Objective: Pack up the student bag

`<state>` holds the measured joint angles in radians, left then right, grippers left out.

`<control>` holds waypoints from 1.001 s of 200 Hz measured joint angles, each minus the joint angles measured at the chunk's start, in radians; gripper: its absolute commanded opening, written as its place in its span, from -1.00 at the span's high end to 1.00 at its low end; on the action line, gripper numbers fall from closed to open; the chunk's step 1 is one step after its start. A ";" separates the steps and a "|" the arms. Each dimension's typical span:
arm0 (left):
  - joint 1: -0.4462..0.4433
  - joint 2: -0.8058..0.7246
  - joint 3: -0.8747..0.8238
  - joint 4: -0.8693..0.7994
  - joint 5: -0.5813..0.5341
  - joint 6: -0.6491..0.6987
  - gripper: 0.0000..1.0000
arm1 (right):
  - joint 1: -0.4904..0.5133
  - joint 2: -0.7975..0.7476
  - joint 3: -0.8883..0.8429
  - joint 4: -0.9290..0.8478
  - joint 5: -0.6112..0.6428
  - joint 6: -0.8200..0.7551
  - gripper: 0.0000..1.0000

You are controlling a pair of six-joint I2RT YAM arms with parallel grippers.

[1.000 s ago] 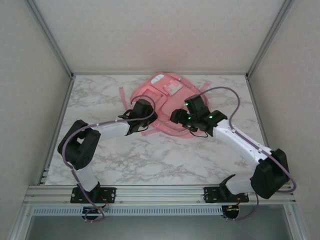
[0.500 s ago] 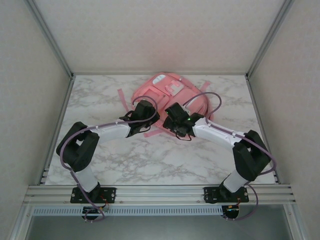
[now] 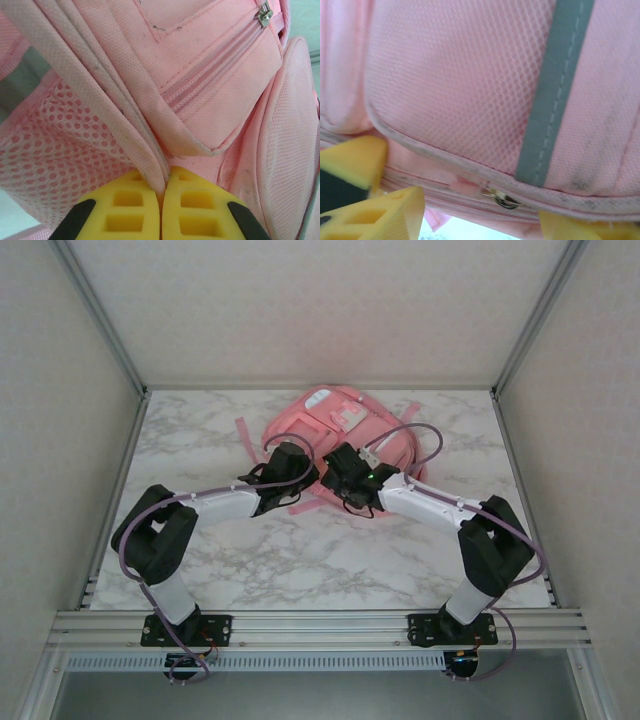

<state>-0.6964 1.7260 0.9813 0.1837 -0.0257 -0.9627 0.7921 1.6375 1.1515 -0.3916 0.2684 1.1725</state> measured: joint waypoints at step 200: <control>0.015 -0.034 -0.026 0.007 0.018 0.046 1.00 | -0.065 -0.082 -0.107 -0.069 -0.037 -0.308 1.00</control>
<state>-0.6811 1.6917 0.9550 0.1905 -0.0074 -0.9165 0.7269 1.5555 1.0443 -0.4606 0.2317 0.8642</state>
